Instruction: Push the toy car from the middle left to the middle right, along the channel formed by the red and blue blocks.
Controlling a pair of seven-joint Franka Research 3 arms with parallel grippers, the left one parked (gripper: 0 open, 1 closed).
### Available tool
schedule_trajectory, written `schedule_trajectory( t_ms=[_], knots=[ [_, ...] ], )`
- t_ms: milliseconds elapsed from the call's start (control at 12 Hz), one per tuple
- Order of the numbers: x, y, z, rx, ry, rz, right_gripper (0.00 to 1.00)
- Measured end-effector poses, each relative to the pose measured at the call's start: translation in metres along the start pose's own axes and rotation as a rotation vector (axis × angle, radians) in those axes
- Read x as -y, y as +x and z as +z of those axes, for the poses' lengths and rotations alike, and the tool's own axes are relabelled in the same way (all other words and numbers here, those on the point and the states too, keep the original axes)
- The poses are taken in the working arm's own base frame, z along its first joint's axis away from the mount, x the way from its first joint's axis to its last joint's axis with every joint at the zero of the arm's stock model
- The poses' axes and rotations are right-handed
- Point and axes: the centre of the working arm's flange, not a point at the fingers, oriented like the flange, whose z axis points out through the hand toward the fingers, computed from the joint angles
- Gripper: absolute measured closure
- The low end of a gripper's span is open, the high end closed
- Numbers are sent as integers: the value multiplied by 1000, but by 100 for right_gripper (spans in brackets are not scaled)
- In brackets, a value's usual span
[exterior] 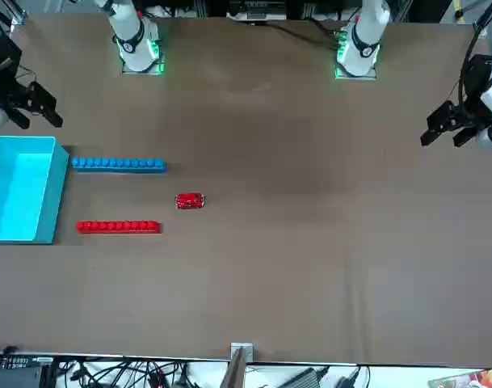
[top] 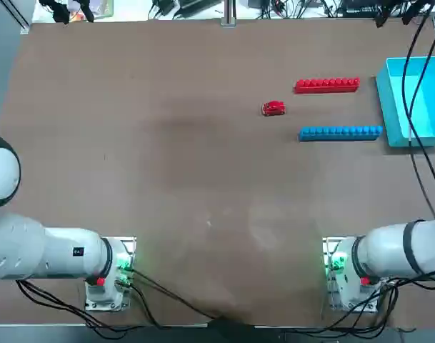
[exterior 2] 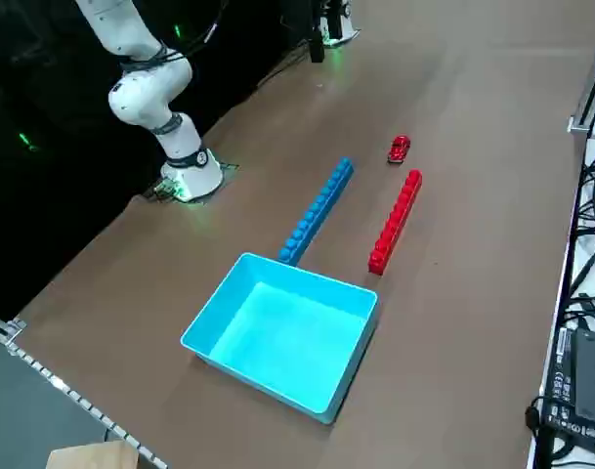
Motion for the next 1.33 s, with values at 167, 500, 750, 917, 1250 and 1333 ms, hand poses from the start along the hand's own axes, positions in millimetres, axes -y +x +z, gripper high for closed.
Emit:
schedule_trajectory(
  t_ms=[167, 500, 750, 917, 1250, 1333],
  knots=[
    [3, 0, 0, 0, 0, 5, 0],
    [6, 1, 1, 2, 0, 23, 0],
    [28, 7, 13, 22, 2, 68, 0],
    [72, 20, 48, 20, 19, 189, 0],
    [125, 25, 111, -17, 48, 401, 0],
    [139, 23, 127, -26, 54, 452, 0]
  ],
)
